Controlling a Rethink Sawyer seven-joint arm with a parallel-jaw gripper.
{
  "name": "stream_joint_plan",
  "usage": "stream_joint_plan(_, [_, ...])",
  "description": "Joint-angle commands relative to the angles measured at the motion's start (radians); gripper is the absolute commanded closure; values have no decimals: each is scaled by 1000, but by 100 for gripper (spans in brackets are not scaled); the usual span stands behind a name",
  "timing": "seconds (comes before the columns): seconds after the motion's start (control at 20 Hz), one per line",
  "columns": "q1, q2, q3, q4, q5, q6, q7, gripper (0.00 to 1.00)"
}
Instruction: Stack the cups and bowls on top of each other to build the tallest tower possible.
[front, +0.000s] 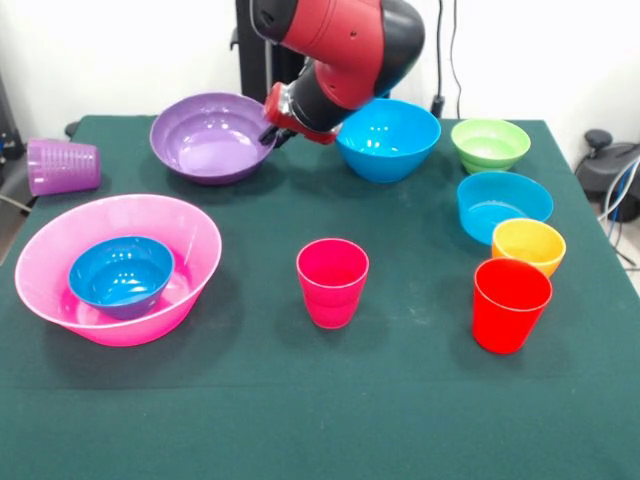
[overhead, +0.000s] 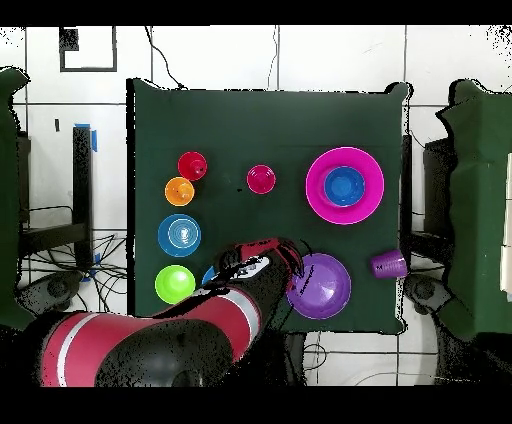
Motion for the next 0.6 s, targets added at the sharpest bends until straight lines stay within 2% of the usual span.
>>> stream_joint_plan(0.05, [-151, -129, 163, 128, -84, -191, -32, 100])
stream_joint_plan(0.4, [-157, -155, 174, 115, -108, -128, -23, 100])
stream_joint_plan(0.6, [-153, -157, 170, 68, -117, -67, -15, 100])
